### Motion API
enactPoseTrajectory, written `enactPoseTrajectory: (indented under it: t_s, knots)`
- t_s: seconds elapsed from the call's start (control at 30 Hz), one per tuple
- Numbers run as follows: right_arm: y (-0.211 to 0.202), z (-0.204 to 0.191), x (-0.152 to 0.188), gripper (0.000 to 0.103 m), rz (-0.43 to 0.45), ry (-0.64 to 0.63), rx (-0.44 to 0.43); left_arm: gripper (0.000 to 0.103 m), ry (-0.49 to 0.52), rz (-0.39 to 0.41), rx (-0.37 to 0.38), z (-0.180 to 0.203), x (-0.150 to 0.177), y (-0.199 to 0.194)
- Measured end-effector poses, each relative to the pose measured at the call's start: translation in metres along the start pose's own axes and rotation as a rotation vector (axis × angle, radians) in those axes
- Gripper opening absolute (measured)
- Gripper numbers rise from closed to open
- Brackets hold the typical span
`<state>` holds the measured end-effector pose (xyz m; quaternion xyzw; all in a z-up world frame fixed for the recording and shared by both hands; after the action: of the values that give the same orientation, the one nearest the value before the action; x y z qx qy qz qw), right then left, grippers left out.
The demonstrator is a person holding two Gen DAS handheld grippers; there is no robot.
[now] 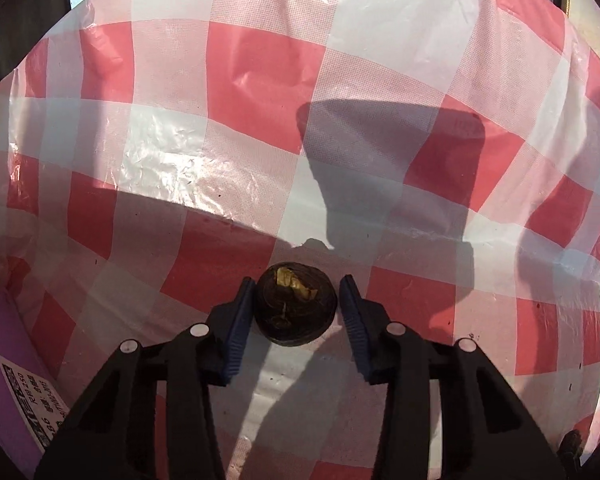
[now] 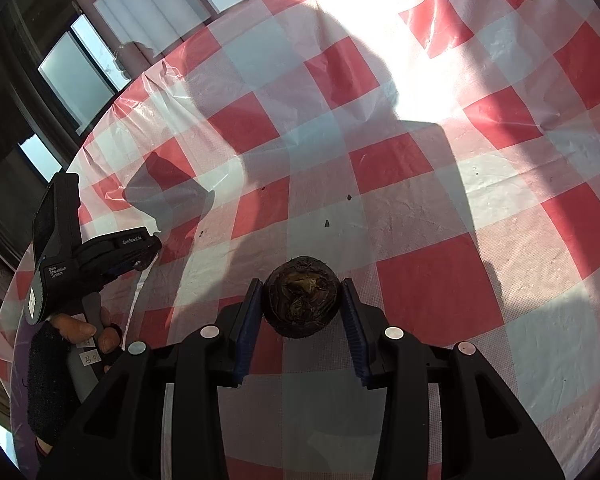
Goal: Organize fruits
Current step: 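Grasp the other small dark fruit with the left tool while the right holds its fruit, then carry both small dark fruits into the white box and open both tools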
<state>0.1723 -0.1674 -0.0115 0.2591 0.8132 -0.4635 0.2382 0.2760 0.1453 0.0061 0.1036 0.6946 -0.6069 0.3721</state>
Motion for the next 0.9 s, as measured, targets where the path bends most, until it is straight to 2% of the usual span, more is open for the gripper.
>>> enactPoseTrajectory:
  t_s: [0.1, 0.27, 0.37, 0.47, 0.57, 0.63, 0.7, 0.9]
  knots:
    - [-0.001, 0.000, 0.000, 0.040, 0.002, -0.001, 0.001, 0.039, -0.002, 0.024, 0.042, 0.002, 0.005, -0.003]
    - [-0.001, 0.000, 0.000, 0.040, 0.001, 0.001, -0.002, 0.039, -0.016, 0.044, 0.215, 0.005, 0.013, -0.024]
    - [-0.003, 0.001, 0.001, 0.039, 0.002, 0.005, -0.006, 0.039, 0.004, 0.049, 0.246, 0.000, 0.032, -0.042]
    - [-0.003, 0.002, 0.001, 0.036, 0.000, 0.008, -0.012, 0.039, 0.018, 0.038, 0.256, -0.006, 0.053, -0.052]
    - [-0.004, 0.003, -0.001, 0.033, 0.004, 0.017, -0.015, 0.039, 0.046, 0.047, 0.258, 0.008, 0.080, -0.076]
    - [-0.004, 0.001, -0.001, 0.029, 0.008, 0.020, -0.017, 0.039, 0.079, 0.072, 0.251, 0.016, 0.101, -0.106]
    - [-0.004, 0.000, -0.002, 0.029, 0.011, 0.024, -0.016, 0.039, 0.112, 0.100, 0.248, 0.050, 0.130, -0.135]
    - [-0.009, 0.002, -0.001, 0.028, 0.027, 0.030, -0.006, 0.039, 0.181, 0.173, 0.251, 0.049, 0.171, -0.188]
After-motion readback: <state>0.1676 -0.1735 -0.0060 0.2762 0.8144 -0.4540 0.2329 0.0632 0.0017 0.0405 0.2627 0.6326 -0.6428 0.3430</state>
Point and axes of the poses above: each gripper's, at about its wrist camera, not at the fingertips, and y roughly the way its jaws point, z to its right, x to its underside, the point moved 4 cm from there along y, roughly the way its jaws point, and after that the axes turned 1 degree about z, right-handed, at the moved point
